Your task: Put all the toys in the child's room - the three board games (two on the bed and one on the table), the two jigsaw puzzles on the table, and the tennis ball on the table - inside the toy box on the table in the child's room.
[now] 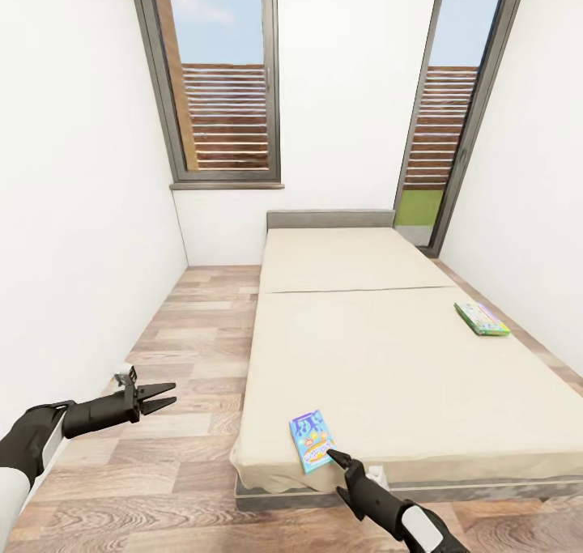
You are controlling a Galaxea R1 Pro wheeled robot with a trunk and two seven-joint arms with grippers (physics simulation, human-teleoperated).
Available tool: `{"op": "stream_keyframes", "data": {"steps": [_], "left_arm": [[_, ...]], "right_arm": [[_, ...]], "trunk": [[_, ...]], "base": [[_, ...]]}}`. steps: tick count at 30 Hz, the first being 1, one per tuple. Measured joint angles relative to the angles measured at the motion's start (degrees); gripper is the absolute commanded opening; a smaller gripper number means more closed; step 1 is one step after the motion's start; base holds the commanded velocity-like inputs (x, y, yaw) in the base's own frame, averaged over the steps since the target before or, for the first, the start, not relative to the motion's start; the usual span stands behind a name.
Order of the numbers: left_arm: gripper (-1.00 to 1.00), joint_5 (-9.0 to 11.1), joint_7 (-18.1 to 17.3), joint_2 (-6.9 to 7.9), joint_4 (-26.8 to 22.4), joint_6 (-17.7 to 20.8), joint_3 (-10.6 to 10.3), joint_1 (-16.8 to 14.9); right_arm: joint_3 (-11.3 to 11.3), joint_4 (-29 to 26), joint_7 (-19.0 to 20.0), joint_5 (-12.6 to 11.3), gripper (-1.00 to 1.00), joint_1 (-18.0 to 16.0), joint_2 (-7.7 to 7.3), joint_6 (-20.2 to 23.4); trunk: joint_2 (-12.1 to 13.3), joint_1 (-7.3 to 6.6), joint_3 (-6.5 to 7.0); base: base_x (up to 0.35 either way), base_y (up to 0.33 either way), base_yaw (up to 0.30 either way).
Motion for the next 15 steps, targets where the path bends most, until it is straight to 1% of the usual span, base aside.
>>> {"op": "stream_keyframes", "data": {"steps": [7, 15], "left_arm": [[1.00, 0.03, 0.00, -0.03, 0.01, -0.01, 0.00, 0.00], [1.00, 0.03, 0.00, -0.04, 0.00, -0.03, -0.04, 0.00]], "right_arm": [[0.03, 0.00, 0.07, 0.03, 1.00, -0.19, 0.22, 0.05], [0.09, 0.00, 0.09, 0.23, 1.00, -0.21, 0.25, 0.03]], "trunk": [[0.00, 0.00, 0.00], [-3.19, 1.75, -1.43]], "base": [[0.000, 0.000, 0.000], [0.000, 0.000, 0.000]]}}
